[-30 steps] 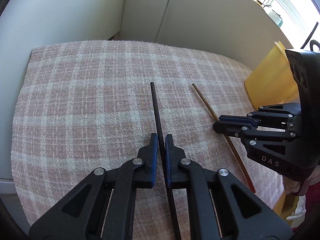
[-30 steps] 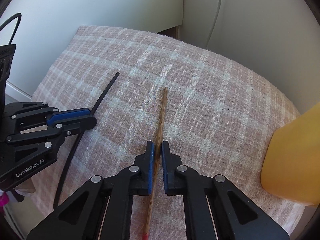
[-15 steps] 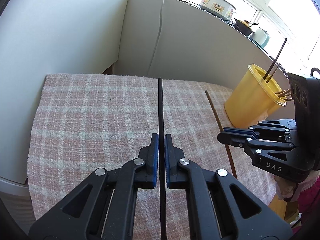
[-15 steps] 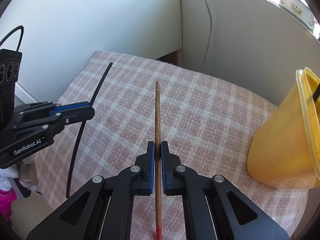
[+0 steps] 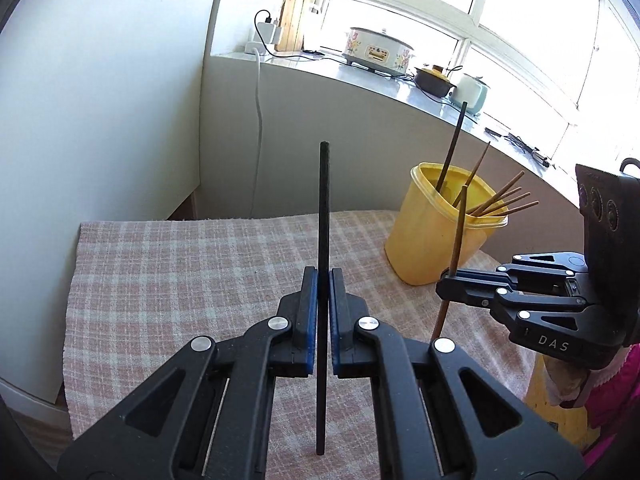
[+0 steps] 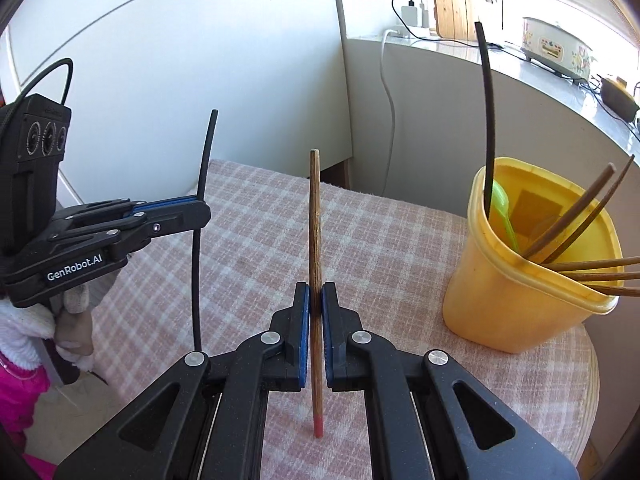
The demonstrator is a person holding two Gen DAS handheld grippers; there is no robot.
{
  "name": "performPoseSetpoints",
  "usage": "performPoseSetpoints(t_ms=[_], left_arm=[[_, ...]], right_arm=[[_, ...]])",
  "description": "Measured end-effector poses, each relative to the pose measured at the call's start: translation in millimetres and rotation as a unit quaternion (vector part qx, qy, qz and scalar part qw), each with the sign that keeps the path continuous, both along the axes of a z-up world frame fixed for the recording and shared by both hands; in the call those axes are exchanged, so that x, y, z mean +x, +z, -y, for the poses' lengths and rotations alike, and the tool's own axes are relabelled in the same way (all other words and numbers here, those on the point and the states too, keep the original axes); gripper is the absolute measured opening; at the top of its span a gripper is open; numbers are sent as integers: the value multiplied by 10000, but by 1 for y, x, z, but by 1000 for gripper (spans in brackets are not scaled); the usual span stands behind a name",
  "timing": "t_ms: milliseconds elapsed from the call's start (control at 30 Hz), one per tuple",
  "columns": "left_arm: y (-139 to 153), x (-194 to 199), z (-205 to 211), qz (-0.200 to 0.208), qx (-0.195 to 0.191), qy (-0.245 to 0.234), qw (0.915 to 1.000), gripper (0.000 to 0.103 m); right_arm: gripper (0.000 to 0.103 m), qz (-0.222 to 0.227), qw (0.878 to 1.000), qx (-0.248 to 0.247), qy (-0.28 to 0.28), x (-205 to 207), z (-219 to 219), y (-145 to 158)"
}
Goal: Organize utensils
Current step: 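Lift the black chopstick with the left tool while the right tool lifts the red-tipped chopstick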
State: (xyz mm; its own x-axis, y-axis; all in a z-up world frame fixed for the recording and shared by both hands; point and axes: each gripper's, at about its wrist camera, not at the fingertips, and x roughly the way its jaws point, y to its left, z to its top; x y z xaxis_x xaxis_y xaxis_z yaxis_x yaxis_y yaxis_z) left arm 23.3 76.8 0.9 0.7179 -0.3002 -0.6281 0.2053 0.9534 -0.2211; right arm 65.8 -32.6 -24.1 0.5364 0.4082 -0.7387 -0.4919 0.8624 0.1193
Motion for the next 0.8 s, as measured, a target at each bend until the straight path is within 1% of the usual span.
performPoseSetpoints(t_ms=[133, 233, 433, 667, 800], left_arm=[[9, -1, 23, 187, 87, -101, 9997, 3], [15, -1, 32, 302, 125, -166, 9993, 3], [24, 1, 40, 446, 27, -273, 9986, 3], [39, 5, 48, 703, -90, -397, 9967, 3], [47, 8, 55, 842, -166, -488, 9951, 3]], right_arm=[[4, 281, 9994, 139, -135, -13, 11, 13], [4, 359, 9989, 231, -182, -20, 18, 19], [4, 568, 9976, 237, -324, -30, 26, 24], [4, 728, 9944, 518, -570, -33, 50, 42], [4, 872, 9919, 565, -735, -41, 66, 50]])
